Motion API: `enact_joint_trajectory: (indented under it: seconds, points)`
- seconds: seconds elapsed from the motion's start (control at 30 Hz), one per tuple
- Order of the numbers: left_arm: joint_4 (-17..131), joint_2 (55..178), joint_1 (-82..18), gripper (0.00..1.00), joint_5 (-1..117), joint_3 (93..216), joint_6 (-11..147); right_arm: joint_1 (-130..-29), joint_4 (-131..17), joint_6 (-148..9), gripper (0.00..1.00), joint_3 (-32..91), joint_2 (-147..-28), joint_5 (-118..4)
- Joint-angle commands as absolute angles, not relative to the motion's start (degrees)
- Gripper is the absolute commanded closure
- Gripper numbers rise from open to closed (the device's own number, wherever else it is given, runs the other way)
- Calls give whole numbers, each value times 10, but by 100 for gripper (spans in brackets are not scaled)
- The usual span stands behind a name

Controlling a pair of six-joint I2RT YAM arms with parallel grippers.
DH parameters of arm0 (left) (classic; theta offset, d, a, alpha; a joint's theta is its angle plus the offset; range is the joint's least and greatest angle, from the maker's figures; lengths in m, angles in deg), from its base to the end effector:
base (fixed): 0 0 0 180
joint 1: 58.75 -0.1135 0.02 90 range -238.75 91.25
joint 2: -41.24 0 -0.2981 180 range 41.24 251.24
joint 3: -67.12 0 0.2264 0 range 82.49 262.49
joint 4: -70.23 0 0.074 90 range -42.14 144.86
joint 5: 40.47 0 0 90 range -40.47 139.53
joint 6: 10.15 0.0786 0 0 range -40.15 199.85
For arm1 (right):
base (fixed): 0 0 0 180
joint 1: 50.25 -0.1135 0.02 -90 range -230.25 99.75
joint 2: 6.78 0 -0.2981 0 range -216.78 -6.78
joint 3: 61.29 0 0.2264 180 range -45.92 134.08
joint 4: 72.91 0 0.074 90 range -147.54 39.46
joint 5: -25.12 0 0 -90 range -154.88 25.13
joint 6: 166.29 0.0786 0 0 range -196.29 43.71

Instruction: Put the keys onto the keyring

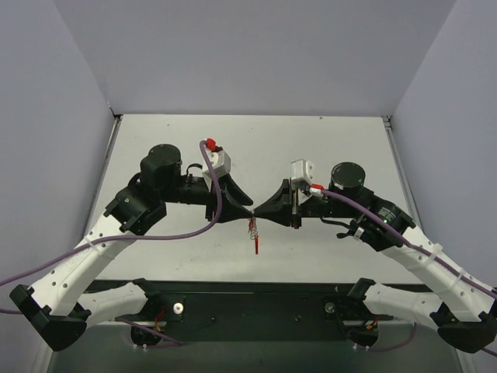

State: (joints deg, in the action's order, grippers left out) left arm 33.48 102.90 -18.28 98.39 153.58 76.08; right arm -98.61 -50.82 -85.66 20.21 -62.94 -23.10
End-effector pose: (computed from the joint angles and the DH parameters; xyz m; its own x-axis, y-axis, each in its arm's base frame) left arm 0.1191 -0.1794 0.4448 -0.2221 0.1326 -0.9660 0.9750 0.0311 -0.2199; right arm 0.0878 0.1775 0.4655 0.1999 0.0421 -0.9789 -0.9798 0.0053 -0.1998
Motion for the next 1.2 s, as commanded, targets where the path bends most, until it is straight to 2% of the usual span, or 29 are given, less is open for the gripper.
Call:
enact_joint_trajectory:
  seconds: [0.0, 0.07, 0.1, 0.17, 0.23, 0.47, 0.57, 0.6, 0.7, 0.83, 0.87, 0.9, 1.17]
  points:
    - [344, 1025, -179, 60, 987, 1553, 770, -985, -553, -860, 100, 226, -622, -215]
    - [344, 1028, -180, 67, 987, 1553, 770, -986, -553, -860, 100, 227, -622, -215]
    - [345, 1028, -179, 77, 988, 1553, 770, -985, -553, -860, 100, 226, -622, -215]
    - [346, 1030, -179, 87, 990, 1555, 768, -985, -553, -861, 100, 225, -620, -217]
    - [346, 1033, -178, 100, 987, 1556, 767, -985, -554, -861, 100, 224, -619, -219]
    - [341, 1022, -174, 100, 958, 1561, 765, -985, -555, -860, 98, 215, -611, -241]
    - [306, 1015, -170, 100, 916, 1576, 775, -984, -555, -859, 68, 211, -605, -256]
    - [297, 1014, -169, 100, 888, 1582, 777, -984, -558, -853, 46, 206, -603, -269]
    - [271, 1013, -165, 100, 836, 1599, 777, -984, -567, -828, 25, 204, -596, -308]
    - [254, 1008, -153, 100, 748, 1611, 759, -985, -586, -806, 13, 192, -583, -328]
    - [241, 1010, -152, 100, 732, 1621, 756, -985, -585, -805, 3, 192, -583, -329]
    - [231, 1017, -152, 100, 706, 1627, 754, -986, -584, -801, 0, 193, -584, -330]
    - [56, 1098, -132, 100, 622, 1769, 744, -993, -505, -805, 0, 227, -633, -366]
